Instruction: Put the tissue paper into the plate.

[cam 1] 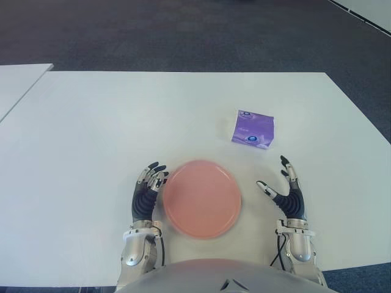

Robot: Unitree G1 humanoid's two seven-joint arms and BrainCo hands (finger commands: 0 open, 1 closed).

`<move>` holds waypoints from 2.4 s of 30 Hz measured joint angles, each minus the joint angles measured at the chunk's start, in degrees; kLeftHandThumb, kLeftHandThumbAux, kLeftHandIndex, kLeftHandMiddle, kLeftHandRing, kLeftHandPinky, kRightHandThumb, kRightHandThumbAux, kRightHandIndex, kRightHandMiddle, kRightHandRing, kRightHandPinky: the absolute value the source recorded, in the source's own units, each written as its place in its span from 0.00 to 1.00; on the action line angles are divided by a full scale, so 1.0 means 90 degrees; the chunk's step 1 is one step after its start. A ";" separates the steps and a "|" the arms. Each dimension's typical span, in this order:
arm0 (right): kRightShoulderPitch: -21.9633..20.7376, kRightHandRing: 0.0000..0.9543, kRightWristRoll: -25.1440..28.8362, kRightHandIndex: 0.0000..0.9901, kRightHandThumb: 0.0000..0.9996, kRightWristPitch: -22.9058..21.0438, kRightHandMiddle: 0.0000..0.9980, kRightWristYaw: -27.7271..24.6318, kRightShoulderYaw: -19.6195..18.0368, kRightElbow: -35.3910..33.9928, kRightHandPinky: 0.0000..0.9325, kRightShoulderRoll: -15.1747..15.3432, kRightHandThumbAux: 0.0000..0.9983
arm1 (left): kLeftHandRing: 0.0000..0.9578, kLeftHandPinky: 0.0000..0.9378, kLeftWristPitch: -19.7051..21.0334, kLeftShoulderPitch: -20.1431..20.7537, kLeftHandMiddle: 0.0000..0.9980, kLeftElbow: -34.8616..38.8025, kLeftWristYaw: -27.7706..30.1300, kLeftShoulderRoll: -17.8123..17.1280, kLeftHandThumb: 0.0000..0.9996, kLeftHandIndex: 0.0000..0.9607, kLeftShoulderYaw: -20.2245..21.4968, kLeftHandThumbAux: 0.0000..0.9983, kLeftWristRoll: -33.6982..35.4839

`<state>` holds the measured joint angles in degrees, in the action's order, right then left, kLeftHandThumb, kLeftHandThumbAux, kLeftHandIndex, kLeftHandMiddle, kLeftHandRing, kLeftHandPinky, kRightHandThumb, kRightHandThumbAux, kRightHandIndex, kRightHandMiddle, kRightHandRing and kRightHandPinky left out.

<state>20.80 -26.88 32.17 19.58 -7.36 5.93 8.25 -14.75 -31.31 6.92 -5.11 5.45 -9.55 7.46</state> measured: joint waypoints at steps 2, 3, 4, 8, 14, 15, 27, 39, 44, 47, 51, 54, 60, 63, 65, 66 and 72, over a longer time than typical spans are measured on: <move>-0.0044 0.04 -0.0522 0.02 0.22 -0.0004 0.05 0.0481 -0.0010 -0.0001 0.07 0.0123 0.59 | 0.36 0.38 -0.0006 0.0015 0.31 -0.0001 0.0000 0.0000 0.25 0.25 -0.0006 0.60 0.0011; -0.0075 0.05 -0.0796 0.02 0.22 -0.0010 0.05 0.0733 -0.0006 -0.0002 0.07 0.0191 0.59 | 0.36 0.38 -0.0008 0.0023 0.31 -0.0003 0.0000 0.0000 0.25 0.26 -0.0008 0.60 0.0021; -0.0108 0.05 -0.1048 0.02 0.23 -0.0025 0.05 0.0953 0.0000 -0.0002 0.06 0.0260 0.58 | 0.36 0.38 -0.0008 0.0029 0.31 -0.0005 0.0000 0.0000 0.25 0.26 -0.0012 0.60 0.0035; -0.0312 0.05 -0.2056 0.02 0.25 -0.0109 0.05 0.1847 0.0112 0.0040 0.04 0.0612 0.57 | 0.36 0.38 -0.0051 0.0037 0.31 -0.0051 0.0001 0.0003 0.26 0.26 -0.0020 0.61 0.0067; -0.0910 0.01 -0.2518 0.02 0.26 -0.0195 0.02 0.2222 0.0335 0.0307 0.00 0.1185 0.54 | 0.36 0.38 -0.0141 0.0051 0.31 -0.0168 0.0022 0.0003 0.26 0.27 -0.0024 0.60 0.0120; -0.1009 0.01 -0.2550 0.02 0.26 -0.0215 0.02 0.2228 0.0375 0.0339 0.00 0.1263 0.54 | 0.36 0.38 -0.0161 0.0052 0.31 -0.0184 0.0024 0.0002 0.26 0.27 -0.0027 0.60 0.0120; -0.1861 0.00 -0.2757 0.01 0.24 -0.0721 0.00 0.1968 0.0951 0.0610 0.00 0.1843 0.49 | 0.36 0.38 -0.0297 0.0073 0.31 -0.0307 0.0038 -0.0010 0.26 0.27 -0.0049 0.60 0.0128; -0.2471 0.01 -0.2476 0.01 0.30 -0.0927 0.00 0.1529 0.1474 0.1244 0.04 0.1811 0.50 | 0.36 0.38 -0.0383 0.0083 0.32 -0.0366 0.0039 -0.0011 0.27 0.27 -0.0045 0.60 0.0176; -0.2707 0.01 -0.2446 0.01 0.32 -0.0926 0.01 0.1535 0.1622 0.1499 0.05 0.1811 0.50 | 0.36 0.38 -0.0381 0.0085 0.32 -0.0366 0.0040 -0.0014 0.27 0.27 -0.0050 0.60 0.0177; -0.2840 0.01 -0.2446 0.01 0.34 -0.0927 0.01 0.1526 0.1718 0.1629 0.04 0.1814 0.51 | 0.36 0.38 -0.0375 0.0086 0.32 -0.0365 0.0039 -0.0014 0.27 0.27 -0.0049 0.59 0.0178; -0.2967 0.01 -0.2446 0.01 0.34 -0.0941 0.01 0.1447 0.1796 0.1739 0.02 0.1850 0.51 | 0.36 0.38 -0.0338 0.0086 0.32 -0.0345 0.0039 -0.0014 0.28 0.27 -0.0049 0.59 0.0178; -0.3053 0.01 -0.2440 0.00 0.35 -0.1001 0.01 0.1347 0.1831 0.1802 0.02 0.1882 0.51 | 0.36 0.38 -0.0326 0.0085 0.32 -0.0334 0.0039 -0.0015 0.28 0.27 -0.0047 0.59 0.0179; -0.3256 0.00 -0.2426 0.00 0.34 -0.1183 0.01 0.1256 0.1939 0.1993 0.01 0.1887 0.50 | 0.36 0.38 -0.0272 0.0082 0.32 -0.0296 0.0039 -0.0015 0.28 0.27 -0.0041 0.60 0.0179; -0.3306 0.00 -0.2390 0.00 0.33 -0.1236 0.01 0.1224 0.1976 0.2039 0.00 0.1884 0.50 | 0.36 0.38 -0.0254 0.0081 0.32 -0.0284 0.0039 -0.0015 0.28 0.27 -0.0040 0.60 0.0178; -0.3330 0.00 -0.2354 0.00 0.33 -0.1284 0.01 0.1204 0.1998 0.2047 0.00 0.1883 0.50 | 0.36 0.38 -0.0234 0.0080 0.32 -0.0274 0.0039 -0.0015 0.28 0.27 -0.0039 0.60 0.0177; -0.3350 0.00 -0.2340 0.00 0.33 -0.1313 0.01 0.1196 0.2012 0.2065 0.00 0.1881 0.50 | 0.36 0.38 -0.0223 0.0079 0.32 -0.0267 0.0039 -0.0015 0.28 0.27 -0.0037 0.61 0.0177; -0.3509 0.00 -0.2280 0.00 0.33 -0.1388 0.01 0.1148 0.2098 0.2296 0.00 0.1878 0.49 | 0.36 0.38 -0.0177 0.0075 0.32 -0.0235 0.0039 -0.0016 0.28 0.28 -0.0032 0.61 0.0172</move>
<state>-10.79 -47.40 19.68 29.90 11.52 26.60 25.15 -16.35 -30.64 4.81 -4.76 5.31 -9.84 9.01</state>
